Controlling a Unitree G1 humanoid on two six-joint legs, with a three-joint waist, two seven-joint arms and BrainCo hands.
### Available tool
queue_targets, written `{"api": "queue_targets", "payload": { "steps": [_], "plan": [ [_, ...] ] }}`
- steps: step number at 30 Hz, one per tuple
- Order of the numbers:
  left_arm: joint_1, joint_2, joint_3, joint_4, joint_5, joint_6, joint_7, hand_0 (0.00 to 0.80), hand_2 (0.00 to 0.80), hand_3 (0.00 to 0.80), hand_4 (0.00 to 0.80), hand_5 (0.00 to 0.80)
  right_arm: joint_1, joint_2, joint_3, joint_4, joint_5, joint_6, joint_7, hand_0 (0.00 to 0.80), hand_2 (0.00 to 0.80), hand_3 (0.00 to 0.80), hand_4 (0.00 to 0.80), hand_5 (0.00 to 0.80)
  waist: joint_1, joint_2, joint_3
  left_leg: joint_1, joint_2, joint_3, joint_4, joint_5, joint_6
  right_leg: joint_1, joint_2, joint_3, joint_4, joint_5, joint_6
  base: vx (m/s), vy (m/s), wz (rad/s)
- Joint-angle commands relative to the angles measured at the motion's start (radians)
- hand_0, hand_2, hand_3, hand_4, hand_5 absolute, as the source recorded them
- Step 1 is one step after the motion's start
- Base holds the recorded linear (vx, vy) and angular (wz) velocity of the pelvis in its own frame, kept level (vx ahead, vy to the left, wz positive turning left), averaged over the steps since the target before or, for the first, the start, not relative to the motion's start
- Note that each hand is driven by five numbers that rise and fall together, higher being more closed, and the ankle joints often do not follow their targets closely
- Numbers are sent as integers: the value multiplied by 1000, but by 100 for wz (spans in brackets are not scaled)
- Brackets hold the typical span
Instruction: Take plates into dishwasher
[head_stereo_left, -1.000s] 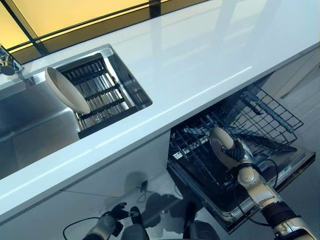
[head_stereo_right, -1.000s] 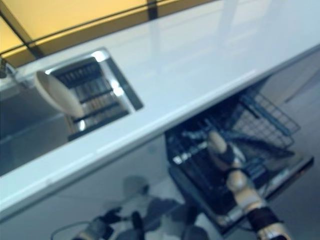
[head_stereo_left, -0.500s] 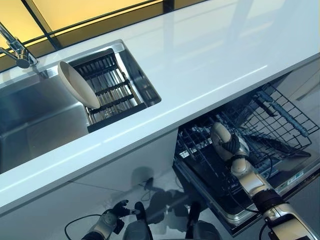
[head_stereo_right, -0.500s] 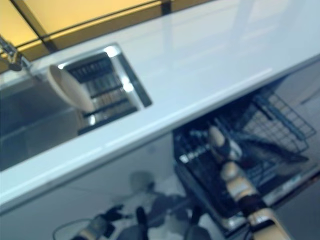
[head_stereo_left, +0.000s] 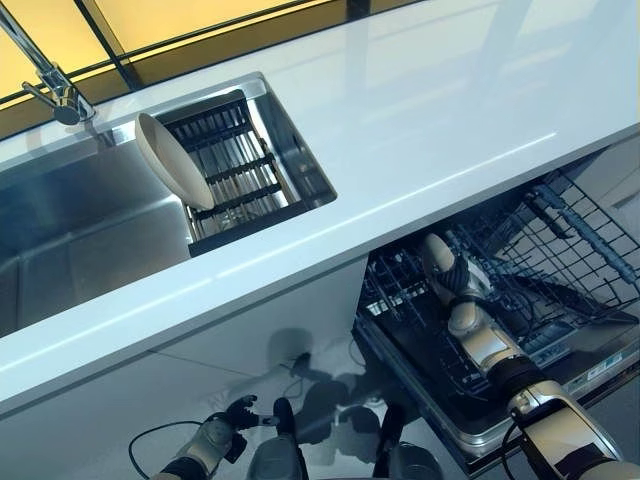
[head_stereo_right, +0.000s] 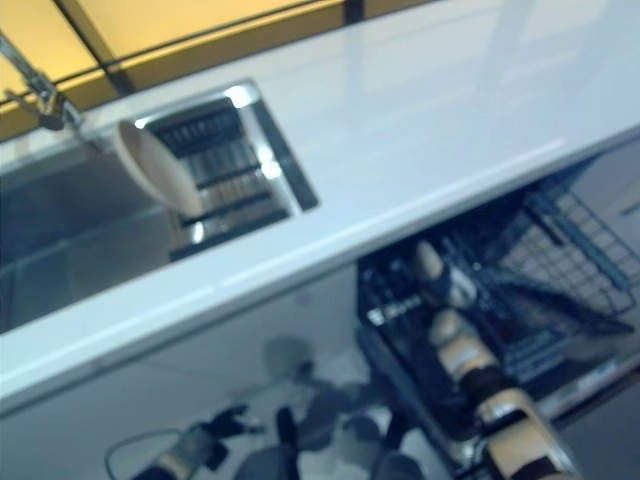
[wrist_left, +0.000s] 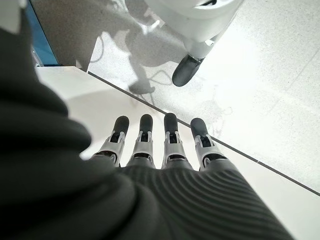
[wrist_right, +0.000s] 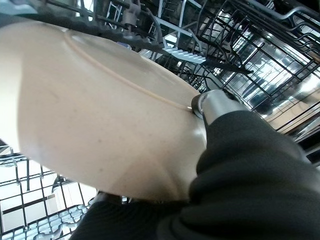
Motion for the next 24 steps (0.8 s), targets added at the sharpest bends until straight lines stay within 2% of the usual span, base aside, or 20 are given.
{"api": "queue_targets", "payload": {
  "steps": [1,11,24],
  "plan": [
    [-76,42,-63,-10,6,-24,-2,0,0,0,0,0,-72,4,35,127,-43,59,-10,800,800,800,800,800,35,-24,41,-49,-67,-38,-2,-43,12,-15,-21,27,104,-117,18,-13,-18,15],
    [-99,63,-74,-21,-7,-32,-2,0,0,0,0,0,-100,-3,46,205,-47,63,-8,800,800,800,800,800,49,-6,69,-69,-77,-69,-2,-39,21,-46,-37,19,148,-127,18,-25,-16,11],
    [-105,73,-75,-30,-6,-39,-3,0,0,0,0,0,-113,-1,42,256,-34,73,23,800,800,800,800,800,58,4,80,-72,-83,-75,-2,-36,26,-59,-51,13,181,-135,23,-1,0,0]
  ]
}}
